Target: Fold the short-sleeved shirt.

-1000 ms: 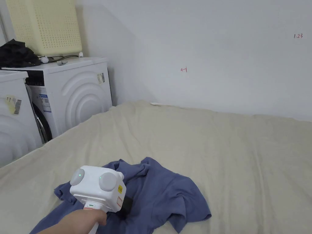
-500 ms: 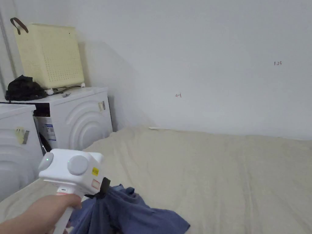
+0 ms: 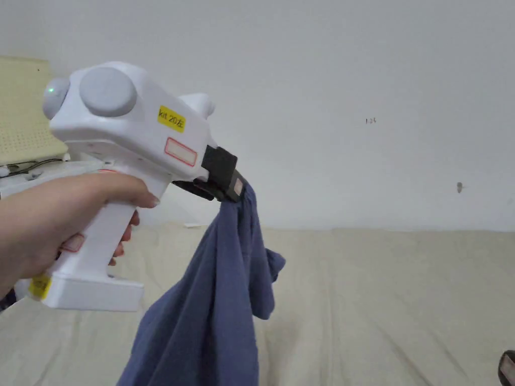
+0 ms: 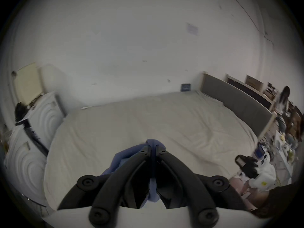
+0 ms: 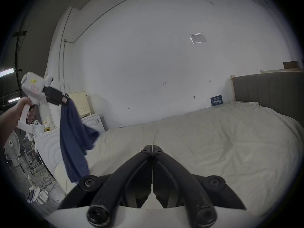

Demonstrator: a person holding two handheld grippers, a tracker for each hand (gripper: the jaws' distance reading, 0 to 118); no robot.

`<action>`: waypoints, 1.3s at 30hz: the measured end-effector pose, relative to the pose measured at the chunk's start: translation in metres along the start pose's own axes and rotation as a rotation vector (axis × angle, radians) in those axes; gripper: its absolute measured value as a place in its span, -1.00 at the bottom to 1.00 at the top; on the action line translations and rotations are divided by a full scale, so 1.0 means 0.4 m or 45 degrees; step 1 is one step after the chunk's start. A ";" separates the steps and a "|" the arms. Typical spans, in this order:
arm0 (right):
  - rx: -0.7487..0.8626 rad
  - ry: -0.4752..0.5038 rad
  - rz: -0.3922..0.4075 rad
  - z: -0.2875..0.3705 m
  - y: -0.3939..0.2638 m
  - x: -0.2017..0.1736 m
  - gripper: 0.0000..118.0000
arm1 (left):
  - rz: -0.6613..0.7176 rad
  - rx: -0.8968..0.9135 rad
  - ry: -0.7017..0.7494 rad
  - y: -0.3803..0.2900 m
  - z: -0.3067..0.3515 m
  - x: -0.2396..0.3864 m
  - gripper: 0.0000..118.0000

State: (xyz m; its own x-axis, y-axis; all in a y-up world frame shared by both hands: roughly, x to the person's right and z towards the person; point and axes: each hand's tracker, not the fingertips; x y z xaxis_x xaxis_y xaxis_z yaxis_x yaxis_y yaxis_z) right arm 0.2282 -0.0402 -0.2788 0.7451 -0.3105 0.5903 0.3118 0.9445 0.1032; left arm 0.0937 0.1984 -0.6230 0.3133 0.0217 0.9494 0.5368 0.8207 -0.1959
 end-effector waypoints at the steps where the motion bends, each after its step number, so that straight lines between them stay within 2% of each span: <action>1: 0.010 -0.011 -0.007 0.008 0.003 0.009 -1.00 | -0.006 -0.035 -0.014 0.018 -0.036 0.041 -0.92; 5: 0.032 -0.072 -0.031 0.038 0.006 0.056 -1.00 | -0.042 -0.200 -0.123 0.033 -0.224 0.195 -0.92; 9: 0.006 -0.152 -0.058 0.061 -0.003 0.106 -1.00 | 0.198 -0.393 -0.204 -0.047 -0.467 0.306 -0.91; 11: -0.007 -0.187 -0.072 0.070 -0.011 0.128 -1.00 | 0.251 -0.489 -0.225 -0.118 -0.601 0.341 -0.91; 14: -0.034 -0.236 -0.082 0.076 -0.025 0.152 -1.00 | 0.193 -0.546 -0.160 -0.252 -0.757 0.403 -0.90; 16: -0.060 -0.260 -0.094 0.075 -0.037 0.162 -1.00 | 0.095 -0.560 -0.067 -0.329 -0.829 0.457 -0.90; 18: -0.090 -0.272 -0.105 0.070 -0.049 0.166 -1.00 | 0.088 -0.560 -0.080 -0.380 -0.863 0.479 -0.85; 19: -0.105 -0.271 -0.108 0.067 -0.053 0.166 -1.00 | 0.111 -0.549 -0.113 -0.393 -0.866 0.481 -0.57; 21: -0.124 -0.266 -0.106 0.062 -0.057 0.162 -1.00 | 0.143 -0.552 -0.273 -0.408 -0.872 0.476 0.34; 22: -0.127 -0.263 -0.101 0.061 -0.060 0.160 -1.00 | 0.162 -0.571 -0.271 -0.416 -0.872 0.475 0.78; 23: -0.126 -0.260 -0.095 0.060 -0.061 0.156 -1.00 | 0.152 -0.571 -0.251 -0.422 -0.870 0.473 0.92; 28: -0.109 -0.242 -0.056 0.058 -0.057 0.132 -1.00 | 0.244 -0.587 -0.330 -0.439 -0.847 0.435 0.93; 33: -0.090 -0.233 -0.031 0.063 -0.047 0.125 -1.00 | 0.394 -0.432 -0.419 -0.436 -0.732 0.363 0.93; 36: -0.070 -0.232 -0.001 0.068 -0.037 0.130 -1.00 | 0.422 -0.236 -0.381 -0.452 -0.607 0.289 0.93; 39: -0.043 -0.237 0.047 0.068 -0.034 0.135 -1.00 | 0.429 -0.079 -0.224 -0.495 -0.480 0.220 0.89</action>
State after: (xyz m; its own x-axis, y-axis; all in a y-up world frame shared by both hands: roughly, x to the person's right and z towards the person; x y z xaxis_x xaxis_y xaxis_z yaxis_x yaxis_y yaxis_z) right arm 0.2481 -0.0671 -0.2263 0.6354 -0.2474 0.7315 0.3084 0.9498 0.0533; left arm 0.1653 -0.0721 -0.5479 0.3442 0.3865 0.8557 0.4744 0.7149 -0.5137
